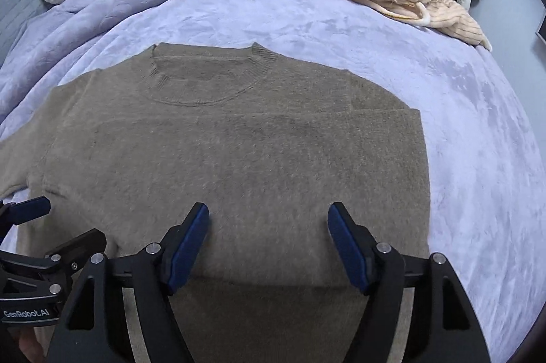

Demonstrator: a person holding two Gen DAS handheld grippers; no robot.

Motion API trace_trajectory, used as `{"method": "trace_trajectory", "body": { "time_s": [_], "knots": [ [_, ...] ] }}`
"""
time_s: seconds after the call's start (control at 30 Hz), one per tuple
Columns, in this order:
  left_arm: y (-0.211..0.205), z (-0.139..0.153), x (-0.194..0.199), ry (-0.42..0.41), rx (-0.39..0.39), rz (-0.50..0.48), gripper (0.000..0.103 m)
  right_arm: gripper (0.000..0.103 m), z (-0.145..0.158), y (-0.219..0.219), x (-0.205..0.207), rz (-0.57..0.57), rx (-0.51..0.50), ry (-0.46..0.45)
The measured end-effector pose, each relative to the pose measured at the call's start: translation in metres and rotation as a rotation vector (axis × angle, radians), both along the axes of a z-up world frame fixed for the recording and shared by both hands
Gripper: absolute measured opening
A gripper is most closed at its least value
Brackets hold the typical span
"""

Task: Fold small clothes
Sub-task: 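Lay the sleeve flat across the back and open the right gripper, then grasp the other sleeve cuff with the left gripper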

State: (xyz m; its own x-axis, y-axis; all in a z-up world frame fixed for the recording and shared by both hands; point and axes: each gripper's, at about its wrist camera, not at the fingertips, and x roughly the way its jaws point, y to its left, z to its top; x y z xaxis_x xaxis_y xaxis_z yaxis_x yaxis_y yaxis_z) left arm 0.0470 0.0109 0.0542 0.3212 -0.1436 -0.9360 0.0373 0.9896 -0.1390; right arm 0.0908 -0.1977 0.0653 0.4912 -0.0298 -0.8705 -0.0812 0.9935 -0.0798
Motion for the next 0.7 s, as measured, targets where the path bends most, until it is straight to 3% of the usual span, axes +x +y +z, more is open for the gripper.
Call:
{"method": "trace_trajectory", "body": {
  "time_s": [0.17,0.3,0.43,0.63,0.7],
  "knots": [
    [0.013,-0.007,-0.043,0.02,0.036,-0.009,0.103,0.075,-0.003,0.02,-0.038,0.034,-0.007,0.007],
    [0.014,-0.016,-0.061,0.03,0.067,-0.022,0.103,0.075,-0.024,0.024,-0.058,0.038,0.01,0.081],
    [0.01,-0.013,-0.085,0.017,0.102,-0.048,0.103,0.076,-0.027,0.028,-0.081,0.058,-0.033,0.065],
    [0.019,0.0,-0.135,0.009,0.093,-0.077,0.103,0.08,-0.029,0.024,-0.122,0.072,-0.047,0.06],
    [0.036,0.012,-0.152,-0.004,0.035,-0.057,0.103,0.081,-0.031,0.021,-0.143,0.088,-0.06,0.042]
  ]
}}
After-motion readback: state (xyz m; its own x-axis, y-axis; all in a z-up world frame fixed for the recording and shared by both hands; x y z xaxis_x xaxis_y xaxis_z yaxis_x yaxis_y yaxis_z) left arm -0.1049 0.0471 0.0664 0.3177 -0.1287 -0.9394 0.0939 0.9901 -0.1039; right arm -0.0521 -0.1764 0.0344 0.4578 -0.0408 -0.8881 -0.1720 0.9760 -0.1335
